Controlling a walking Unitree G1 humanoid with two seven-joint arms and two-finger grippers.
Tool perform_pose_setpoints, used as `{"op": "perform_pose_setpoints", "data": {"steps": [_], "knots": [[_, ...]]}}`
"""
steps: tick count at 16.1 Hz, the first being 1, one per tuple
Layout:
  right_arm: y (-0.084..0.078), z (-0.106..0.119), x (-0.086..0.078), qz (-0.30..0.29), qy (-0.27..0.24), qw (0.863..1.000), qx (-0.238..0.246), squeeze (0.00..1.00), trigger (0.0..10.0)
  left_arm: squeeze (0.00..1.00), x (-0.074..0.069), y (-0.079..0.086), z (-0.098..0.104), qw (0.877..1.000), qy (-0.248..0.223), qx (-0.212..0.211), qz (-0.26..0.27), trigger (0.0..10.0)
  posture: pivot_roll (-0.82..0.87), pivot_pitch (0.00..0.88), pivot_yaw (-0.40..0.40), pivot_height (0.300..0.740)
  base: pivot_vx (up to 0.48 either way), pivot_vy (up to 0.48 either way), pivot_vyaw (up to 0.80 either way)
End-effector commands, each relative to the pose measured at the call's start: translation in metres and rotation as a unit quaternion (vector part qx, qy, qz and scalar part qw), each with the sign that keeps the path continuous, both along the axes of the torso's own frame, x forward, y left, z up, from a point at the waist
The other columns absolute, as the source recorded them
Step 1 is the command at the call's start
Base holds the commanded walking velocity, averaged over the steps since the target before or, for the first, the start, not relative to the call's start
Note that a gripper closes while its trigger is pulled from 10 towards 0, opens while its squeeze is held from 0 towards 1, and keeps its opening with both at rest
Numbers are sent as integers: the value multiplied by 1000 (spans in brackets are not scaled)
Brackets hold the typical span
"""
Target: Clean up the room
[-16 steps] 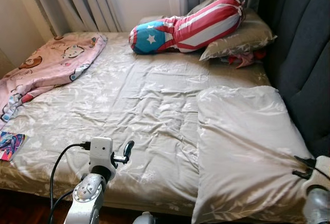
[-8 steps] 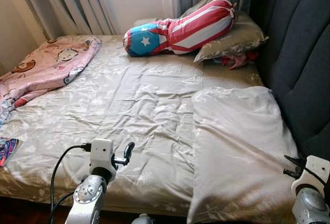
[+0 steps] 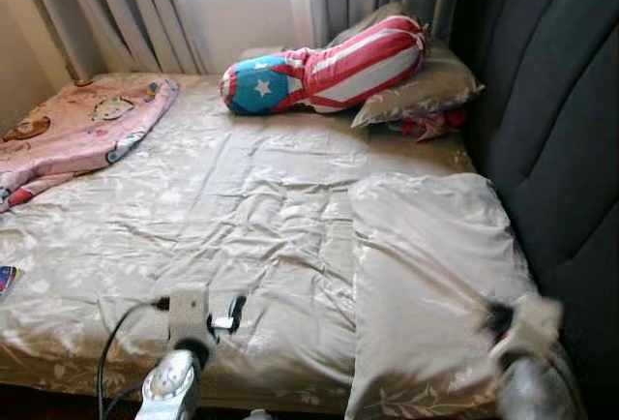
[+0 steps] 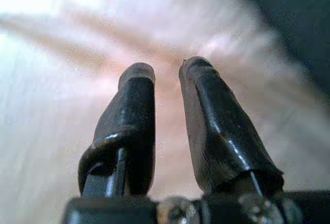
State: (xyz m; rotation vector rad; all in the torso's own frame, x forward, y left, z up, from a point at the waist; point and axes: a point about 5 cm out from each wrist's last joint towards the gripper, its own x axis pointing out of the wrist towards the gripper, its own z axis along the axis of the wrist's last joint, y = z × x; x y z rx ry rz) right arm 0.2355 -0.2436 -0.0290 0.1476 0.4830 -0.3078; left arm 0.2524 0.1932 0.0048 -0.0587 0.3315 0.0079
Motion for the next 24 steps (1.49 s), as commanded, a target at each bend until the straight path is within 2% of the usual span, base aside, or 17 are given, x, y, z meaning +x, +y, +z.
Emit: {"op": "perform_pose_setpoints", "data": {"steps": [1,2,3,5,7,9,11,13,15,19,23,24], "knots": [[4,-6,-6,9,16,1000,4,0,10000,0,1,5,-4,1000,8,-13,26,10000,-44,0,21,724,0,0,0],[12,-15,-13,14,37,999,13,0,10000,0,-1,8,-10,998,25,-32,44,10000,-49,0,21,734,0,0,0],[23,-26,-24,32,66,997,19,0,10000,0,-5,11,-19,997,49,-33,55,10000,-48,0,18,740,0,0,0],[32,-38,-39,52,114,992,20,0,10000,0,-13,8,-33,995,88,-20,41,10000,-47,0,18,740,0,0,0],[32,-45,-48,44,143,988,26,0,10000,0,-24,6,-49,990,135,-15,34,10000,-54,0,18,740,0,0,0],[35,-51,-55,67,183,981,14,0,10000,0,-32,5,-58,985,166,-5,37,10000,-54,0,13,740,0,0,0],[35,-56,-64,65,204,977,19,0,10000,0,-45,4,-69,978,207,5,35,10000,-40,0,2,740,0,0,0],[36,-59,-70,67,218,973,17,0,10000,0,-50,3,-73,974,223,19,21,10000,-39,0,3,740,0,0,0],[41,-61,-72,47,216,975,38,0,10000,0,-53,3,-76,970,241,31,13,10000,-61,0,23,740,0,0,0],[49,-62,-73,58,216,974,49,0,10000,0,-47,-1,-74,971,235,44,-2,10000,-79,0,30,740,0,0,0],[49,-63,-75,49,220,973,52,0,10000,0,-48,-1,-75,970,240,44,-3,10000,-79,0,29,740,0,0,0],[50,-63,-76,64,224,971,46,0,10000,0,-49,1,-75,969,244,44,-1,10000,-75,0,21,740,0,0,0]]}}
